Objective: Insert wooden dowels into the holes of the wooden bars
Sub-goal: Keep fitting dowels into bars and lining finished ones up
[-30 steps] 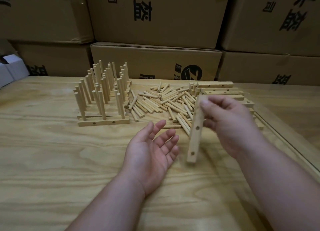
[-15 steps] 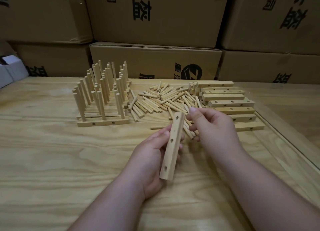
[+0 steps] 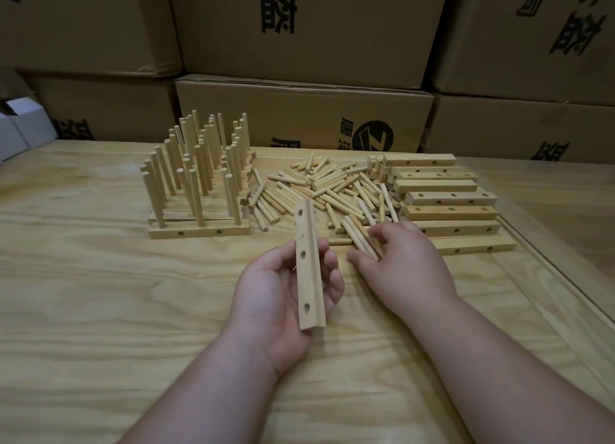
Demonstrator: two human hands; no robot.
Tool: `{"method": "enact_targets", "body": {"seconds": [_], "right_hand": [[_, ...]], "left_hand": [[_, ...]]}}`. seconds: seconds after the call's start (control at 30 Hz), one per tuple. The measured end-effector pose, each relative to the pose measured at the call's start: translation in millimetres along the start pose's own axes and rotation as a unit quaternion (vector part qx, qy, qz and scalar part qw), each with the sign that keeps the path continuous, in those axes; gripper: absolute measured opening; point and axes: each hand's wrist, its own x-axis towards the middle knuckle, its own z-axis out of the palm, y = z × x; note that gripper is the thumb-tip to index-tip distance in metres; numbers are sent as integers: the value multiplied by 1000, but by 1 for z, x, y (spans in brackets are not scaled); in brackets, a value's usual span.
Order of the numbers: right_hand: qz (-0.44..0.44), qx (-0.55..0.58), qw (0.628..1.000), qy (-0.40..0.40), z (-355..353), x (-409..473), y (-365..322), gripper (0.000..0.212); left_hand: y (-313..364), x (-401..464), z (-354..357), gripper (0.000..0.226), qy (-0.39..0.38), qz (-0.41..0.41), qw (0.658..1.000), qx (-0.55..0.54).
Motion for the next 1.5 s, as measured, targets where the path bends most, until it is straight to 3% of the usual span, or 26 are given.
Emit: {"method": "enact_targets", "body": {"seconds": [0.23, 0.57, 0.7, 0.87, 1.0, 1.3, 1.5], "right_hand": [[11, -18, 1000, 0, -2, 0, -5, 21], [-22, -4, 999, 34, -4, -4, -7, 17], [-70, 93, 991, 65, 0, -9, -13, 19], [-61, 286, 954, -61, 2, -14, -18, 18], [-85, 329, 931, -135, -3, -13, -16, 19], [-36, 417, 906, -59, 3, -14, -16, 27], [-27, 510, 860, -14, -13, -11, -20, 8]], "left_hand": [[-2, -2, 2, 33, 8, -21, 1000, 12], [-4, -2, 1, 26, 34, 20, 999, 12], [-5, 1, -1, 27, 67, 44, 997, 13], [-3, 1, 0, 29, 78, 74, 994, -2], [-1, 1, -1, 29, 64, 78, 995, -10], [-4, 1, 4, 24, 67, 83, 994, 4], [-4, 3, 2, 44, 70, 89, 993, 15]]}}
